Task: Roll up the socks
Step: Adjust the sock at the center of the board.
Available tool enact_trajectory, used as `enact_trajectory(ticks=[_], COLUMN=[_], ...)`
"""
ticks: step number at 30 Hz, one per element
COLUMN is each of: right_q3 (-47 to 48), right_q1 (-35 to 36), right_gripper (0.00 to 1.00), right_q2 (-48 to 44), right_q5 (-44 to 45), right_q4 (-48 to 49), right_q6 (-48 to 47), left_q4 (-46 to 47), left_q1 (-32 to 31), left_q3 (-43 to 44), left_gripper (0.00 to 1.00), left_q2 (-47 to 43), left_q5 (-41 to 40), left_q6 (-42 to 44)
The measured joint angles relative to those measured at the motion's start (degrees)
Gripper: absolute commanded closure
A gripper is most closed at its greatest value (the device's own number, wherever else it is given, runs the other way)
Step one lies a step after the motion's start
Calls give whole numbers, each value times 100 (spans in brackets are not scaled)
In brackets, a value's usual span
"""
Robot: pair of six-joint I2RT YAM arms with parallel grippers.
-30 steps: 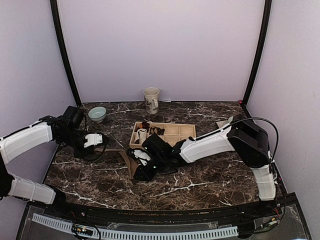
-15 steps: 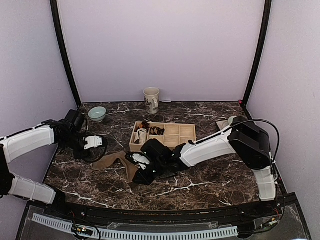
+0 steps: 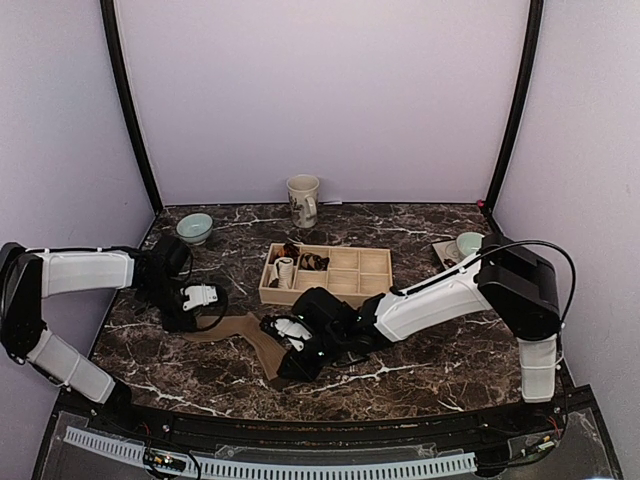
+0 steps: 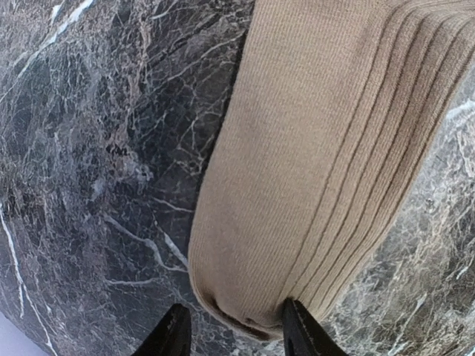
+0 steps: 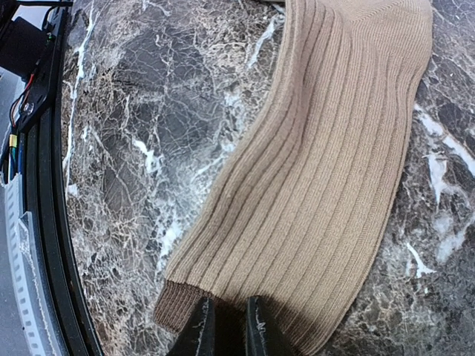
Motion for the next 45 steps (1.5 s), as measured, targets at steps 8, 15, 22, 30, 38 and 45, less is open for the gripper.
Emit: enact_trajectory(ticks=[8,15,22,30,38,45], right_q3=[-2,192,1001,1403,664,-11], right_q1=[11,166,332,369,492,409], right_gripper=[86,82,75,2,0,0], right_q2=[-13,-2,433,590,-581,-1309], right_q5=[-22,-131,-164,343,2256,3324], right_q4=[-26,-328,-560,-455,72,664], right_q6=[-11,-61,-157,-317,-675,-789], left_q4=[643,1429,1803,1698,977,481], left_q1=[-26,-66,-72,-72,-66,-57], left_q3=[-17,4,221,505,1419,1508], left_gripper=[59,61,60,51,22,19], left_q2=[400,669,981,1038,682,24], left_q5=[-448,-1047,-1414,-1414,-1005,-549], left_q6=[-120,-92,-79,-90,-339,-448])
